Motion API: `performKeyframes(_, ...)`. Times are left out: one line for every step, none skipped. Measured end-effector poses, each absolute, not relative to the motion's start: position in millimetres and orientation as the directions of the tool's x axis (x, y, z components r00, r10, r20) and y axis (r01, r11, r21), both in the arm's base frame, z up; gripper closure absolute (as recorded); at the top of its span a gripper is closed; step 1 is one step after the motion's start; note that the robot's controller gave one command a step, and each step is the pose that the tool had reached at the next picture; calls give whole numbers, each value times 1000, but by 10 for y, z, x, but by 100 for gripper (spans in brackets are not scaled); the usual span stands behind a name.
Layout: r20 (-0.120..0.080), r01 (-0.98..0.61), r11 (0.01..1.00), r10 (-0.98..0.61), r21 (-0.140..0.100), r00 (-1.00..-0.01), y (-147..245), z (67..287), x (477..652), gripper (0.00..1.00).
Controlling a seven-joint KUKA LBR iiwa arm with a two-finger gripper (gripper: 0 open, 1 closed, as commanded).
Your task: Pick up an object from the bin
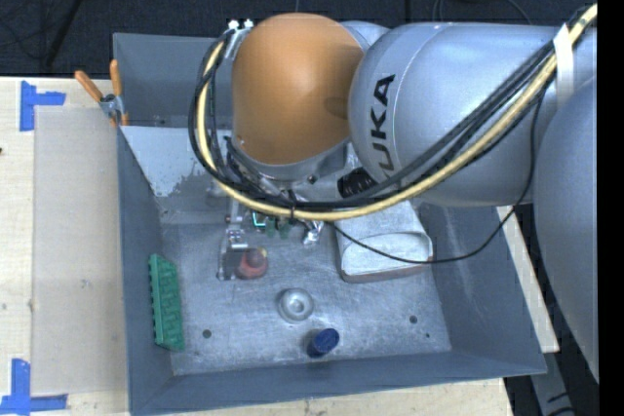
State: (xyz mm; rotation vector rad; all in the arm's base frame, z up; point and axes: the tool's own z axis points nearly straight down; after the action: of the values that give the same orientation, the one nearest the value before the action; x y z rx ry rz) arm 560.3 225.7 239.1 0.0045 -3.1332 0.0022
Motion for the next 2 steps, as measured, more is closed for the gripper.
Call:
performKeyframes(-3, -78, 997, -78, 2, -997, 1641, 694, 5676, 0)
performKeyframes(-2, -61, 998, -61, 1, -998, 1416, 739, 5712, 0)
